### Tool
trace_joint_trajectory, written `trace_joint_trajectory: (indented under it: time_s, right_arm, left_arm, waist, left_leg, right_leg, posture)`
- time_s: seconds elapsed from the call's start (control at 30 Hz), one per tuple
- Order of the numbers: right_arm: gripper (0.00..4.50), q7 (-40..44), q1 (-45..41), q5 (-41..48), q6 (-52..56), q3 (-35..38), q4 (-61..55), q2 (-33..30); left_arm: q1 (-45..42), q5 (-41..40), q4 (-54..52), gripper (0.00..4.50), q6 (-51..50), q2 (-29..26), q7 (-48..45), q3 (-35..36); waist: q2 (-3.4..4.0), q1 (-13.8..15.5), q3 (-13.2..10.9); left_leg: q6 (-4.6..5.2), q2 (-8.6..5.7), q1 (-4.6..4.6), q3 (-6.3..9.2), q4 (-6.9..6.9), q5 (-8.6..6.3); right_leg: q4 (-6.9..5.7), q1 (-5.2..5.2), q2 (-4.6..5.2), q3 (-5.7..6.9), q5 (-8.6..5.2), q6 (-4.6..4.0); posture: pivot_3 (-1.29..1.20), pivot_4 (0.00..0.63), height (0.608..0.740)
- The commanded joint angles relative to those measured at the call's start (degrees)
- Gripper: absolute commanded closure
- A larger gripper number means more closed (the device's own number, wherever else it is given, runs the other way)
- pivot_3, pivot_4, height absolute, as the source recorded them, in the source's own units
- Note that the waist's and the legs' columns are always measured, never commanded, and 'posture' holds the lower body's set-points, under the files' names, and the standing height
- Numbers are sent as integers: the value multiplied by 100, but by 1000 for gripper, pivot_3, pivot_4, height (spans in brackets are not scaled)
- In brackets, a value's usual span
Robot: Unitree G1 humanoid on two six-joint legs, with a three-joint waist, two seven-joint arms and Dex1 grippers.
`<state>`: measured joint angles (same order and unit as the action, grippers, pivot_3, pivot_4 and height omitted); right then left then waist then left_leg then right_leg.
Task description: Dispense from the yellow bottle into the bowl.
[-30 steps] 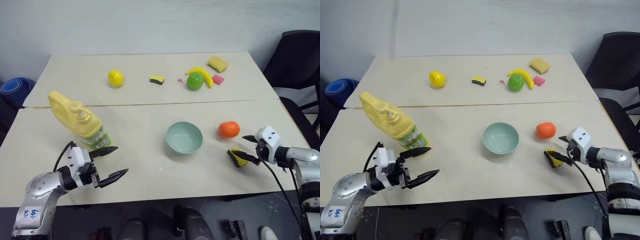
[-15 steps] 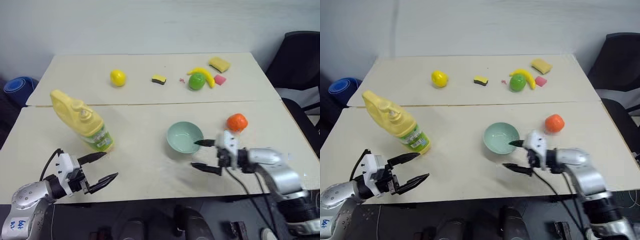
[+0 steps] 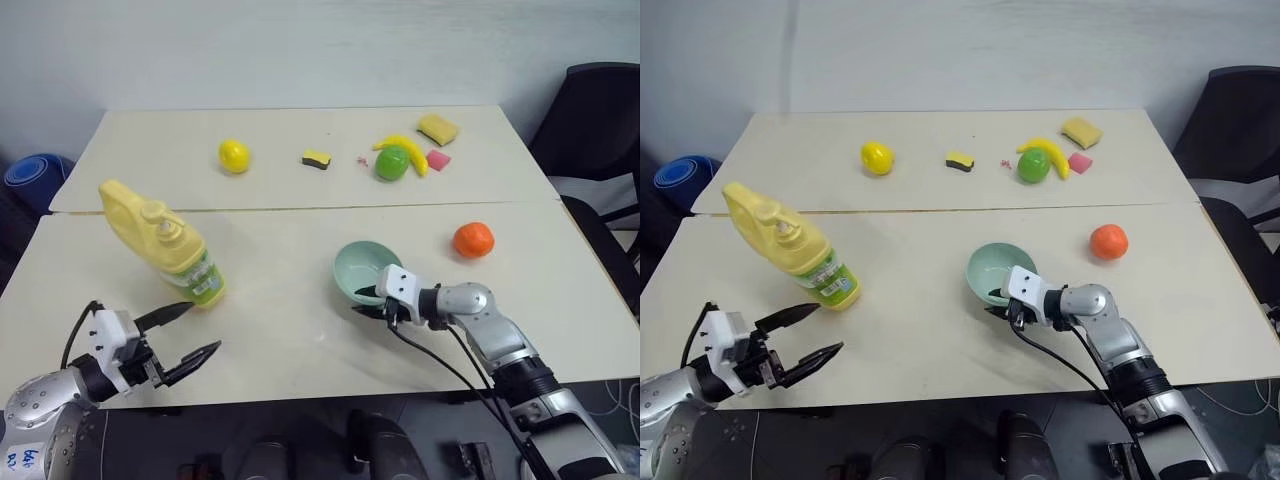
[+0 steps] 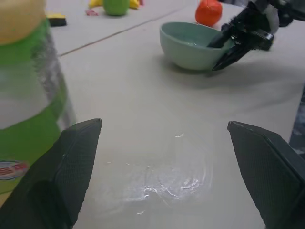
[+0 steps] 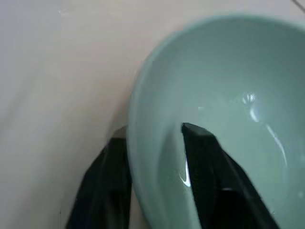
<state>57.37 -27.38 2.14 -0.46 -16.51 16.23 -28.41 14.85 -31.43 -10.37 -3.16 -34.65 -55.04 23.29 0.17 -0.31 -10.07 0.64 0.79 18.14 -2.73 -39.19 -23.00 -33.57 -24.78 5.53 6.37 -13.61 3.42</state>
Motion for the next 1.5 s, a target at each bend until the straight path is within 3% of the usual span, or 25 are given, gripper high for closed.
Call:
trace_joint_trajectory:
  time_s: [0.03,0.07,0.17,0.27,0.37,0.47,0.53,0.67,0.8,0.93,1.5]
  right_arm:
    - [4200,160,-163,10,-298,12,-65,14]
    - [4481,302,-249,122,-250,16,-185,38]
    - [4481,614,-471,244,-210,-17,-348,68]
    - [4500,1124,-803,466,-35,-144,-706,131]
    - [4500,1602,-1225,584,212,-343,-955,207]
    - [4500,2085,-1924,564,440,-677,-1093,394]
    - [4500,2370,-2434,498,560,-931,-1048,573]
    - [4500,2530,-3063,394,643,-1164,-784,880]
    - [4500,2546,-3675,339,824,-1250,-391,1283]
    - [4500,2538,-4006,290,1029,-1243,-158,1538]
    - [4500,2533,-4585,204,1618,-1207,184,1979]
  left_arm:
    - [179,-361,-355,0,-180,47,227,414]
    - [380,-572,-563,0,-330,73,322,638]
    - [827,-1056,-1040,0,-685,108,487,1064]
    - [1167,-1606,-1366,597,-953,110,613,1645]
    - [1100,-2296,-1523,1607,-1307,-52,882,2193]
    - [233,-2915,-1492,2624,-1559,-622,1435,2641]
    - [-606,-2910,-1200,3267,-1691,-1144,1633,2517]
    - [-1533,-2424,-839,4450,-1754,-1672,1484,1938]
    - [-2419,-2040,-507,4450,-1792,-1745,1588,1231]
    - [-2761,-1766,-272,4450,-1827,-1594,1561,850]
    - [-2589,-1068,-181,4450,-2127,-1527,1292,424]
  waist:
    - [0,-1,0]
    - [-1,-9,0]
    - [-7,-79,1]
    - [-9,-124,-1]
    - [-7,-126,-3]
    - [-9,-105,-4]
    - [-13,-55,-3]
    - [4,-109,-3]
    - [-11,-156,-2]
    - [-13,-212,-1]
    - [-14,-195,-2]
  left_leg:
    - [0,0,0,0,0,0]
    - [0,0,0,0,0,0]
    - [0,4,2,2,0,-2]
    - [2,4,5,3,0,-2]
    - [1,4,2,6,0,-2]
    - [-4,5,0,13,0,1]
    - [-19,0,7,42,-2,13]
    - [-26,-1,7,49,-2,17]
    - [-19,-7,20,48,-1,14]
    - [-22,-3,26,47,2,13]
    - [-50,3,22,48,-3,33]
  right_leg:
    - [-2,0,0,0,0,0]
    - [-6,2,0,0,0,0]
    - [-10,1,-2,0,0,1]
    - [-6,2,-1,1,0,1]
    - [6,2,-1,2,0,-1]
    - [0,-1,-1,5,-4,-6]
    - [-7,-1,2,23,-3,-15]
    - [-27,5,-1,32,-1,-21]
    - [-18,1,0,56,1,-18]
    - [-20,-9,-1,79,2,-16]
    - [-22,0,4,95,0,-19]
  posture:
    - [0,150,740]
    - [0,150,740]
    - [0,150,740]
    - [0,150,740]
    - [0,150,740]
    - [0,150,740]
    - [0,150,740]
    - [0,150,740]
    - [0,150,740]
    - [0,150,740]
    - [0,150,740]
